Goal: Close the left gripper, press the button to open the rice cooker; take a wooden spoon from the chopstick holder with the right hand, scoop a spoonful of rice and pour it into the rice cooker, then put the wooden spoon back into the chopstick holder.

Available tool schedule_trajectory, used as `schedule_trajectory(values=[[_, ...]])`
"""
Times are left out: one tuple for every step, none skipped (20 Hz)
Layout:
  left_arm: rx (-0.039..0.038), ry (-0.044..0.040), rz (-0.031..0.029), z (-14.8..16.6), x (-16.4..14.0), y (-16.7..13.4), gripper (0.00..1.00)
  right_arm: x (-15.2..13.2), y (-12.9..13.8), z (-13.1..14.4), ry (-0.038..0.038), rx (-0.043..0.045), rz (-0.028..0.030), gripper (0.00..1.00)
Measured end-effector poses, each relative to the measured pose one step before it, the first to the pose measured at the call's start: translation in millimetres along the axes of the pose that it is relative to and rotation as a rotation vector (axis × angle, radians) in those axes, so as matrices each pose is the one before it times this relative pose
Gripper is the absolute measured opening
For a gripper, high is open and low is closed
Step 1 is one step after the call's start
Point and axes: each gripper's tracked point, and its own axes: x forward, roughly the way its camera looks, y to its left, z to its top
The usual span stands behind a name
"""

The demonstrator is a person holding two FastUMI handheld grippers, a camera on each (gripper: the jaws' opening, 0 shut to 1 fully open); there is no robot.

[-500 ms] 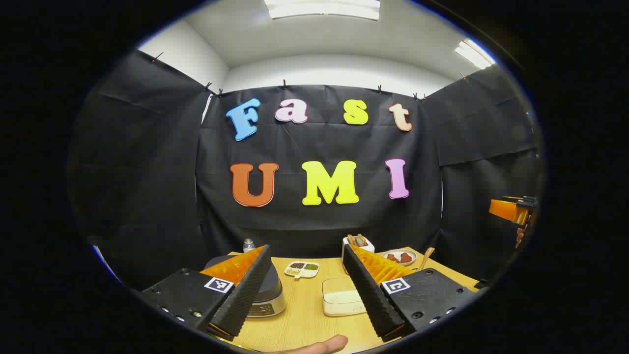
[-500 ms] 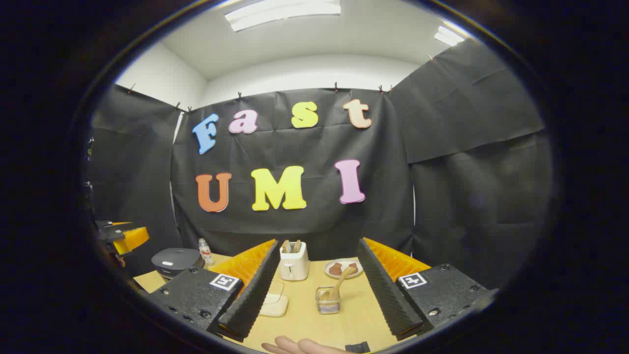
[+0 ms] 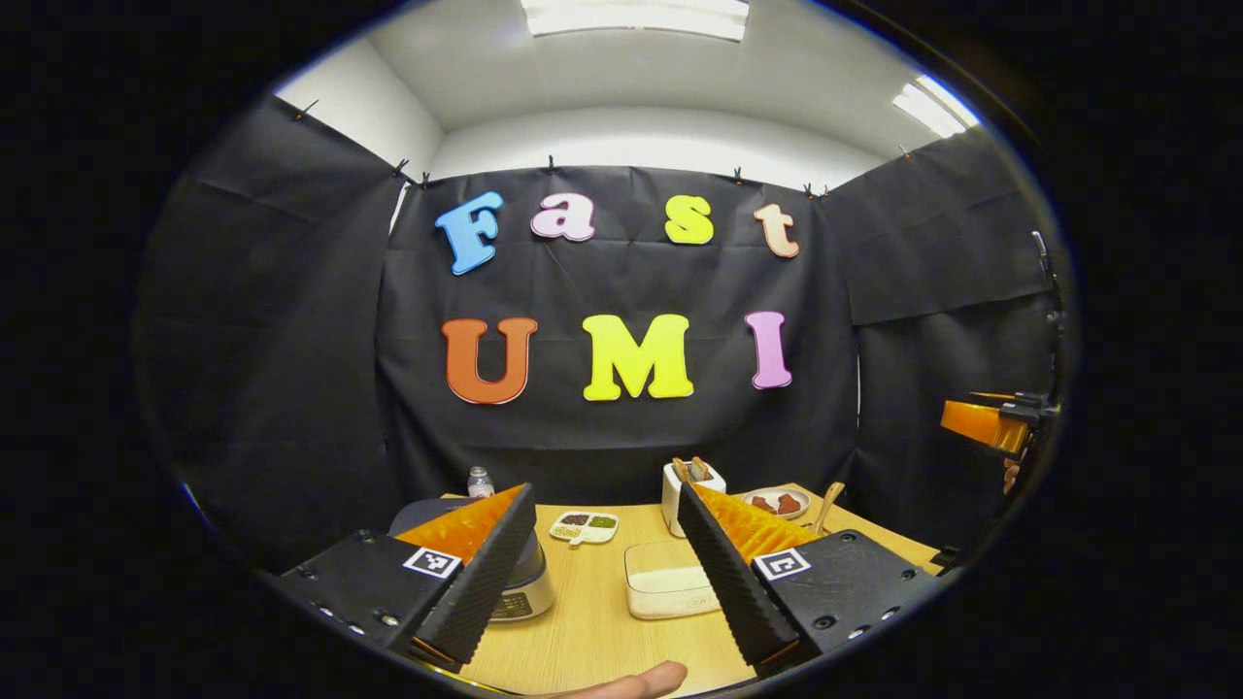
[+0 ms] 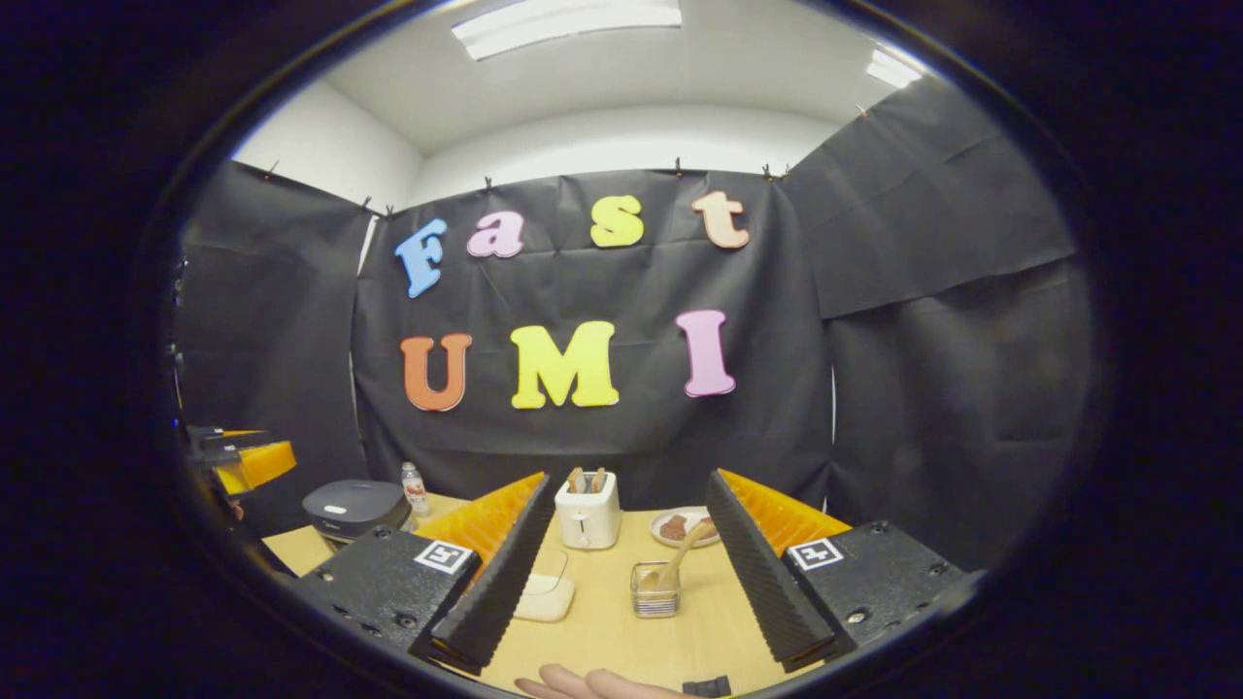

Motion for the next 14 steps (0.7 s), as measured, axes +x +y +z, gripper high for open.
schedule_trajectory(values=[[0.00142,-0.00211,0.01147,1.43,1.05,4.72,0.94,0.84,-1.01,-0.82,-0.00130,-0.00553,-0.00166,1.00],[-0.00498,-0.00131,0.01099,0.18,0.34,4.37,0.94,-0.02,-0.93,-0.57,-0.00041,-0.00572,-0.00247,0.96],[-0.01121,-0.00077,0.00652,0.63,1.21,2.86,0.94,0.20,-1.55,-2.15,0.00157,-0.00247,-0.00105,1.00],[-0.01201,0.00039,0.00302,-0.17,1.74,2.73,0.95,-0.30,-0.41,-1.29,0.00199,0.00028,0.00157,1.00],[-0.01069,0.00116,0.00097,-0.30,0.25,2.39,0.95,0.42,-0.85,-1.98,0.00194,0.00194,-0.00046,1.00],[-0.00755,0.00301,0.00341,-1.67,1.17,3.58,0.95,0.75,-1.94,-0.98,-0.00110,0.00111,-0.00486,1.00],[-0.00354,0.00477,0.00384,-2.32,1.04,3.32,0.95,0.37,-3.20,-0.29,-0.00532,-0.00110,-0.00813,0.96],[0.00057,0.00337,0.00450,-2.14,1.46,3.44,0.95,0.69,-2.63,-1.08,-0.00535,-0.00316,-0.00867,1.00],[0.00358,0.00212,0.00557,-0.42,0.44,3.24,0.95,0.46,-1.28,-1.47,-0.00360,-0.00253,-0.00550,1.00],[0.00532,0.00213,0.00668,-1.27,2.30,3.38,0.95,0.36,-0.31,-2.24,0.00139,-0.00125,-0.00021,1.00],[0.00547,-0.00040,0.00690,-0.90,2.36,3.37,0.95,-0.23,0.57,-4.62,0.00515,0.00222,0.00101,1.00],[0.00544,0.00146,0.00581,-1.83,1.75,3.54,0.95,0.76,-0.02,-2.82,0.00546,0.00364,0.00369,0.96],[0.00712,0.00373,0.00846,-3.46,2.19,3.15,0.95,1.98,-0.57,-3.92,0.00484,0.00304,0.00289,0.97],[0.00988,0.00280,0.01155,-2.96,3.46,3.84,0.95,0.65,-1.17,-3.56,0.00398,0.00476,0.00137,1.00]])
